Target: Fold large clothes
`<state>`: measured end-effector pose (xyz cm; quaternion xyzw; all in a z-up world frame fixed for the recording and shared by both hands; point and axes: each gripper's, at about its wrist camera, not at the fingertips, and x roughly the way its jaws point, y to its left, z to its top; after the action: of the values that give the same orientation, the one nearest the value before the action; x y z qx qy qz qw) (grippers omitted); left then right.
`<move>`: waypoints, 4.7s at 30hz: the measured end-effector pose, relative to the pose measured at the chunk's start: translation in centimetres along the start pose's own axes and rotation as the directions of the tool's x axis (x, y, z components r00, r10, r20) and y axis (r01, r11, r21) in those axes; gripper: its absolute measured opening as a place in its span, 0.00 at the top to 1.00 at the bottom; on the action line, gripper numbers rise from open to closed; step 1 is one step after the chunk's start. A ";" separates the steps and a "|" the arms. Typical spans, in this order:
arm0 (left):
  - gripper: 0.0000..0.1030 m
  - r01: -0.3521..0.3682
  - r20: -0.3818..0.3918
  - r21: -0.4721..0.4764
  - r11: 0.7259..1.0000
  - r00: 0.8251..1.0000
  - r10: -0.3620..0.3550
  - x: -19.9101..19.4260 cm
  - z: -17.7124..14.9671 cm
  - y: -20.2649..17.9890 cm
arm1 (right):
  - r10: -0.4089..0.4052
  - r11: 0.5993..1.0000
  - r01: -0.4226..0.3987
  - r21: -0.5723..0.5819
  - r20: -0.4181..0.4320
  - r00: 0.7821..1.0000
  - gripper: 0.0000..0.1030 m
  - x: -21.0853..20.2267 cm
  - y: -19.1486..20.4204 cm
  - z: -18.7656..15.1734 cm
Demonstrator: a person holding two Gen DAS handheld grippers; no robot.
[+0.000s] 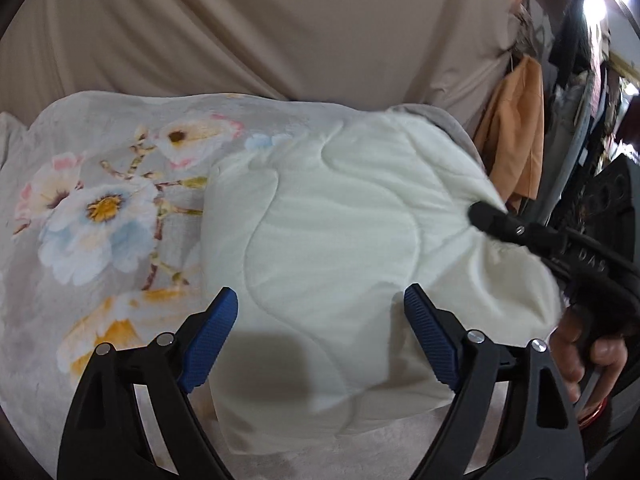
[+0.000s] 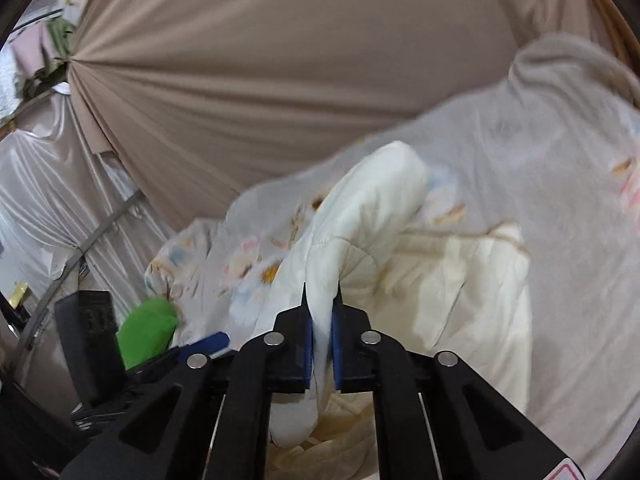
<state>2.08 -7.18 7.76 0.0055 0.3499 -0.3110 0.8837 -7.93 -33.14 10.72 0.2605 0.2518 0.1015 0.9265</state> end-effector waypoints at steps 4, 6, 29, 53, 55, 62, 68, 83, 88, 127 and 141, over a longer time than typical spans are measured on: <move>0.17 -0.031 -0.058 0.071 0.997 0.998 0.035 3.9 -1.7 -1.8 | -0.096 0.982 0.117 0.146 -0.140 0.985 0.96 4.0 -7.7 -3.0; 0.16 -0.095 -0.034 0.150 0.984 0.994 0.102 4.7 -2.5 -3.3 | -0.036 0.966 0.075 0.247 -0.160 0.987 0.97 4.9 -10.5 -4.8; 0.14 -0.187 -0.027 0.151 0.971 0.981 0.193 5.2 -3.2 -4.1 | -0.107 0.994 0.107 0.013 -0.001 0.994 0.82 -5.4 -0.4 -7.6; 0.09 -0.142 0.050 0.013 0.990 0.989 0.141 -0.5 0.1 -0.6 | -0.225 0.959 0.242 0.147 -0.119 0.967 0.51 -1.2 -8.8 -2.1; 0.09 -0.164 0.038 -0.007 0.986 0.986 0.164 -0.3 0.7 0.5 | -0.166 0.961 0.199 0.192 -0.176 0.970 0.50 1.0 -10.1 -2.0; 0.09 -0.144 -0.039 -0.091 0.985 0.989 0.141 1.5 1.0 3.5 | -0.108 0.964 0.163 0.210 -0.251 0.962 0.38 5.3 -10.6 -2.5; 0.07 -0.131 -0.065 -0.110 0.985 0.990 0.125 2.6 0.6 4.2 | -0.107 0.956 0.168 0.240 -0.246 0.963 0.34 5.1 -11.0 -2.3; 0.04 0.079 -0.175 -0.274 0.959 0.976 -0.130 8.5 -0.8 6.0 | 0.011 0.950 0.082 0.300 -0.297 0.955 0.31 8.2 -11.4 -3.6; 0.19 0.043 -0.142 -0.125 0.991 0.988 -0.061 7.1 0.3 3.0 | 0.009 0.961 0.062 0.268 -0.254 0.967 0.71 6.9 -10.5 -3.0; 0.40 -0.193 0.457 0.109 0.975 0.881 0.123 -11.6 10.0 14.2 | 0.138 0.988 -0.130 -0.080 0.105 0.985 0.76 13.6 13.6 8.2; 0.26 -0.229 0.171 -0.097 0.969 0.955 0.243 3.4 4.6 25.6 | 0.034 0.989 -0.017 0.147 -0.117 0.993 0.50 27.0 2.5 1.2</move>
<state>21.05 10.56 3.79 -0.0150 0.2765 -0.1890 0.9421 15.57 -22.94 1.79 0.3240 0.3100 0.1102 0.8870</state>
